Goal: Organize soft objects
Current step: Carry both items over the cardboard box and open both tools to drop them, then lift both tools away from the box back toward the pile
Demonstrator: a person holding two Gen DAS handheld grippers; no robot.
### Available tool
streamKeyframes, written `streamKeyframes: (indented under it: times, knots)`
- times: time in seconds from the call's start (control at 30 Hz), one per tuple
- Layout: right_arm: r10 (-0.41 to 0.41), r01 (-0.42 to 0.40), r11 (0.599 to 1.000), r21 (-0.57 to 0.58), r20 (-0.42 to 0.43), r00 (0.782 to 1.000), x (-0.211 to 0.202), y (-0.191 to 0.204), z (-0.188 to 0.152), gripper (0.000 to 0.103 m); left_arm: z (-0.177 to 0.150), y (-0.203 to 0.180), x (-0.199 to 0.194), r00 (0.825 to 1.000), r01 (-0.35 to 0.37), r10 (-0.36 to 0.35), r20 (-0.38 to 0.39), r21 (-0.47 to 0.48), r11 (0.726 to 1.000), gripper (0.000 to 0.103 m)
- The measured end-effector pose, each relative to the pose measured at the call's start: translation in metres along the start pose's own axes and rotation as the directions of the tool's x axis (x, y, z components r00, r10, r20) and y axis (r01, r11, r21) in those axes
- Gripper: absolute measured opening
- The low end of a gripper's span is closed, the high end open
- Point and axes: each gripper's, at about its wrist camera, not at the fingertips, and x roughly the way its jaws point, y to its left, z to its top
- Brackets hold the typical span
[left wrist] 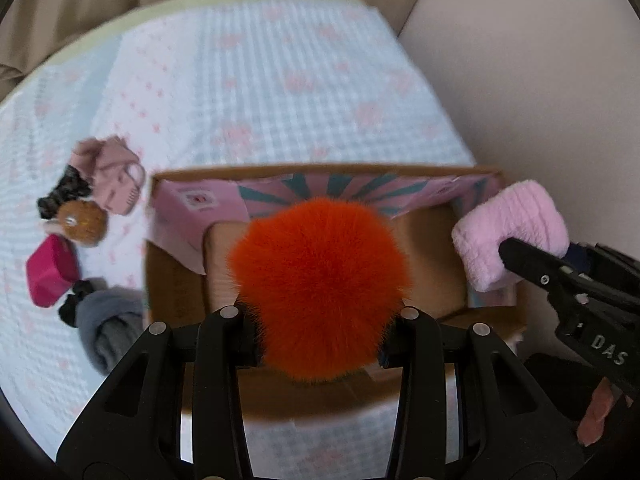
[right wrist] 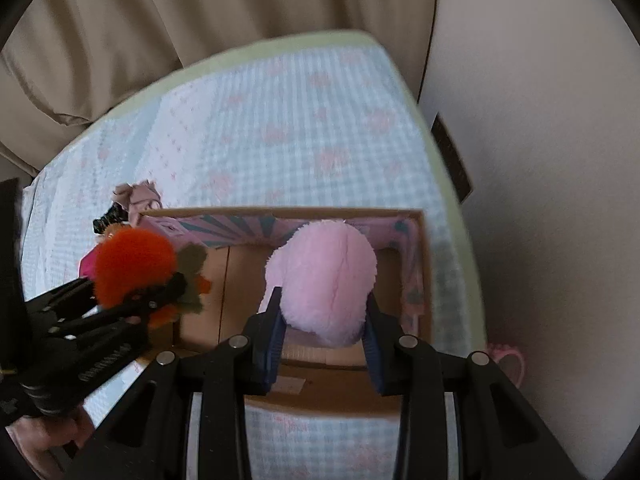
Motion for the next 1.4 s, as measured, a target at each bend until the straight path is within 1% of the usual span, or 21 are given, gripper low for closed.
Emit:
streamKeyframes:
  times: [0.1,0.17,0.27,0.37,0.4,0.43,0.47,0.5,0.53,0.57,0.6,0.67,0.73,0.8,0.93,1.07,1.13,1.27,1.33,1.4]
  knots:
    - [0.019,-0.018,1.000,0.010,-0.059,0.998,0.030,-0.002,0.005,0.032,0.001,0.004,0.034,0.997,-0.014,0.013,-0.075,-0.011,1.000,0.035]
    - [0.027,-0.025,0.999,0.024,-0.108,0.994,0.052,-0.007,0.007,0.032,0.000,0.005,0.048,0.993,-0.015,0.012,-0.120,-0.018,1.000,0.035]
    - [0.047,-0.041,0.998,0.042,-0.156,0.987,0.070,-0.011,0.008,0.032,-0.002,0.005,0.062,0.987,-0.026,0.026,-0.159,0.003,1.000,0.035]
    - [0.075,-0.068,0.997,0.044,-0.182,0.980,0.082,-0.011,0.010,0.032,-0.001,0.001,0.072,0.982,-0.039,0.044,-0.186,0.032,0.999,0.035]
    - [0.084,-0.077,0.996,0.042,-0.189,0.978,0.082,-0.010,0.010,0.032,-0.001,0.000,0.074,0.980,-0.037,0.044,-0.193,0.038,0.999,0.037]
    - [0.091,-0.085,0.996,0.039,-0.197,0.976,0.085,-0.009,0.010,0.032,0.000,-0.001,0.074,0.980,-0.041,0.049,-0.192,0.047,0.998,0.051]
    - [0.094,-0.088,0.995,0.036,-0.207,0.974,0.088,-0.008,0.011,0.035,0.001,-0.003,0.072,0.981,-0.060,0.071,-0.182,0.069,0.996,0.067]
    - [0.098,-0.092,0.995,0.040,-0.214,0.972,0.090,-0.008,0.012,0.048,0.001,-0.006,0.070,0.981,-0.077,0.093,-0.172,0.095,0.993,0.103]
    - [0.112,-0.103,0.993,0.054,-0.217,0.970,0.093,-0.010,0.012,0.070,0.000,-0.008,0.069,0.980,-0.100,0.119,-0.163,0.120,0.988,0.103]
    - [0.135,-0.121,0.990,0.076,-0.219,0.966,0.095,-0.012,0.012,0.086,0.000,-0.009,0.066,0.978,-0.125,0.145,-0.147,0.139,0.982,0.103]
    - [0.149,-0.132,0.987,0.088,-0.220,0.964,0.097,-0.013,0.012,0.103,-0.003,-0.009,0.064,0.978,-0.129,0.151,-0.141,0.155,0.979,0.103]
    - [0.144,-0.127,0.988,0.087,-0.223,0.964,0.098,-0.014,0.011,0.103,-0.005,-0.006,0.063,0.977,-0.113,0.141,-0.161,0.171,0.979,0.103]
    - [0.137,-0.124,0.990,0.070,-0.228,0.964,0.098,-0.011,0.010,0.103,-0.009,-0.003,0.059,0.976,-0.125,0.153,-0.155,0.178,0.976,0.103]
    - [0.140,-0.128,0.990,0.066,-0.227,0.964,0.097,-0.010,0.008,0.103,-0.013,0.003,0.052,0.978,-0.120,0.144,-0.148,0.164,0.979,0.103]
    - [0.161,-0.148,0.985,0.085,-0.190,0.968,0.088,-0.012,0.006,0.103,-0.019,0.017,0.035,0.986,-0.091,0.104,-0.128,0.105,0.990,0.103]
    - [0.132,-0.123,0.990,0.066,-0.147,0.980,0.074,-0.009,0.007,0.103,-0.024,0.021,0.021,0.989,-0.092,0.102,-0.110,0.093,0.991,0.103]
    - [0.106,-0.100,0.994,0.051,-0.123,0.987,0.064,-0.006,0.009,0.103,-0.026,0.022,0.011,0.991,-0.090,0.098,-0.095,0.089,0.992,0.103]
    - [0.089,-0.085,0.995,0.057,-0.062,0.994,0.027,-0.003,0.010,0.103,-0.023,0.018,-0.019,0.995,-0.082,0.086,-0.042,0.095,0.992,0.103]
    - [0.080,-0.078,0.996,0.053,-0.032,0.996,0.006,0.002,0.009,0.103,-0.021,0.013,-0.037,0.995,-0.097,0.097,0.000,0.110,0.989,0.103]
    - [0.055,-0.056,0.998,0.037,0.014,0.998,-0.021,0.008,0.006,0.103,-0.024,0.012,-0.063,0.994,-0.104,0.098,0.049,0.119,0.987,0.103]
